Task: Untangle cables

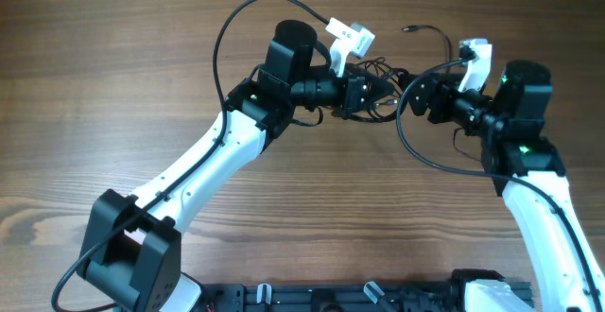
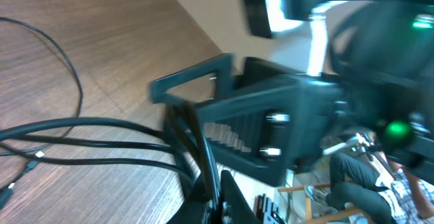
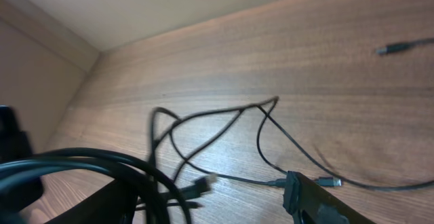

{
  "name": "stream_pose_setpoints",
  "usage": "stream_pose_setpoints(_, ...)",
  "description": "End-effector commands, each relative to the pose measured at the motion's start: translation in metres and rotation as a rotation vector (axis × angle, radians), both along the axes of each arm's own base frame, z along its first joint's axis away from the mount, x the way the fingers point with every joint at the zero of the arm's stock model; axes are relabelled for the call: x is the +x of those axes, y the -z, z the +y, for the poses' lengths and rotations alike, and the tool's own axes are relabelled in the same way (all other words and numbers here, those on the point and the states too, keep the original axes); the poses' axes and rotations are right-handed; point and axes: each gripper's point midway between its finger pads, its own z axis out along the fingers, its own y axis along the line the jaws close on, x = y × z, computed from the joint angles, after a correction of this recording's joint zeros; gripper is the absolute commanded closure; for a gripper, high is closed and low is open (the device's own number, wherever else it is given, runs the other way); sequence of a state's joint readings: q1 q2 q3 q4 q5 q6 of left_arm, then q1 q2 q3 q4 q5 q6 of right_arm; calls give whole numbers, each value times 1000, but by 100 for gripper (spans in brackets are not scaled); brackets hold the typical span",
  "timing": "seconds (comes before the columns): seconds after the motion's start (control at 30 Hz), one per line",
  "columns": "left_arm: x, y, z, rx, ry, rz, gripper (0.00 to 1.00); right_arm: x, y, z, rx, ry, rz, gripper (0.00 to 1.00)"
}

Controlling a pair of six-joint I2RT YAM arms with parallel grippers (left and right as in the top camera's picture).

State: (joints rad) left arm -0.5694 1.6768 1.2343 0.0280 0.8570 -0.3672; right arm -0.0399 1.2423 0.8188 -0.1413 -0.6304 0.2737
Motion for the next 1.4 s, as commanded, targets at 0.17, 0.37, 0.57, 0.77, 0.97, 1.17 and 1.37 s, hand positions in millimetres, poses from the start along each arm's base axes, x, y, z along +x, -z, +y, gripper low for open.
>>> stream_pose_setpoints(0.17, -55, -24, -2, -121, 313, 37, 96, 41, 24, -54, -11, 387, 67, 32)
stream_pose_setpoints(0.37, -68, -44, 37, -229, 495, 92, 96, 19, 50, -168, -16, 733, 203, 32)
stream_pose_setpoints(0.57, 17, -12, 37, -65, -7, 111, 92, 9, 40, -128, 34, 357, 145, 24)
stream_pose_setpoints(0.77, 67, 55, 56, 244, -589, 196, 64, -15, 82, -90, -198, 157, 241, 21)
stream_pose_setpoints(0.97, 80, 75, 91, 286, -772, 335, 20, -22, 154, -61, -376, 108, 447, 0)
stream_pose_setpoints(1.17, 73, 86, 98, 342, -772, 364, 12, 13, 159, -35, -227, 108, 372, 10)
stream_pose_setpoints(1.37, 68, 93, 102, 373, -778, 385, 11, 38, 177, -41, -169, 214, 370, 20)
